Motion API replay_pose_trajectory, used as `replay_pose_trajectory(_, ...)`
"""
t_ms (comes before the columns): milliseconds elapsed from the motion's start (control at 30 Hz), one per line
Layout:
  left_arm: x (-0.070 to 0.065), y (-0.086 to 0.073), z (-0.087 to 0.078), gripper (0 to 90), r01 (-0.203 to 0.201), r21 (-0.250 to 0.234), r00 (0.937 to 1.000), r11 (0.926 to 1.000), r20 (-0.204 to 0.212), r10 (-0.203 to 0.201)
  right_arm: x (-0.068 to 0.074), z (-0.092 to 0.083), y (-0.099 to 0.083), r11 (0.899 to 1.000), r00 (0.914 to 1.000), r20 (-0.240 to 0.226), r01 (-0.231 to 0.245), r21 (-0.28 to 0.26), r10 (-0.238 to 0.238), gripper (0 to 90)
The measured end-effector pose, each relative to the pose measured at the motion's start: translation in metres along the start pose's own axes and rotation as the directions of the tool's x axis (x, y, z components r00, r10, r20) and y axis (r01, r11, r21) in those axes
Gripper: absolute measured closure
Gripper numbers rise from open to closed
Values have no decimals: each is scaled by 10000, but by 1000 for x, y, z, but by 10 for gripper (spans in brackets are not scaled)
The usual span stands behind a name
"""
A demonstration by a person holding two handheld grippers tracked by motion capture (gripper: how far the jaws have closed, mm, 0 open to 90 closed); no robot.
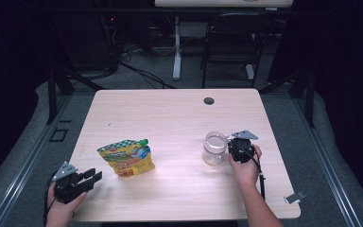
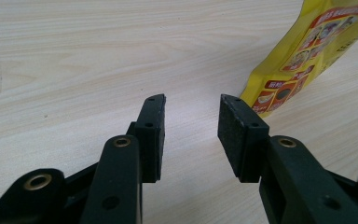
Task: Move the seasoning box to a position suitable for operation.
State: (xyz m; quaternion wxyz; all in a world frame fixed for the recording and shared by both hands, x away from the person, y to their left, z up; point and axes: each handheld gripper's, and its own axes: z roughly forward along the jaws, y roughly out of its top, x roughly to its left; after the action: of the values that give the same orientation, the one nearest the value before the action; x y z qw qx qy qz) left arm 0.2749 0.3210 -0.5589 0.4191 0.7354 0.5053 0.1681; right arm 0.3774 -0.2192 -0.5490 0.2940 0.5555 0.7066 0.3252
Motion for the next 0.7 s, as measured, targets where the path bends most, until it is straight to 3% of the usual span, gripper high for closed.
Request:
replay_pose_trajectory(233,0,0,0,618,-3,15,10000,10000,-20,3,1,-7,0,9998,9999,130,26,-221,-23,861)
replay_pose_trajectory(400,0,0,0,618,11,-32,10000,10000,0,-11,2,-16,1,9989,9999,-47,-156,-442,154,861)
replay_pose_trajectory(700,-2,0,-1,616,-31,62,10000,10000,41,31,14,-43,-5,9974,9989,-457,78,-713,-111,859)
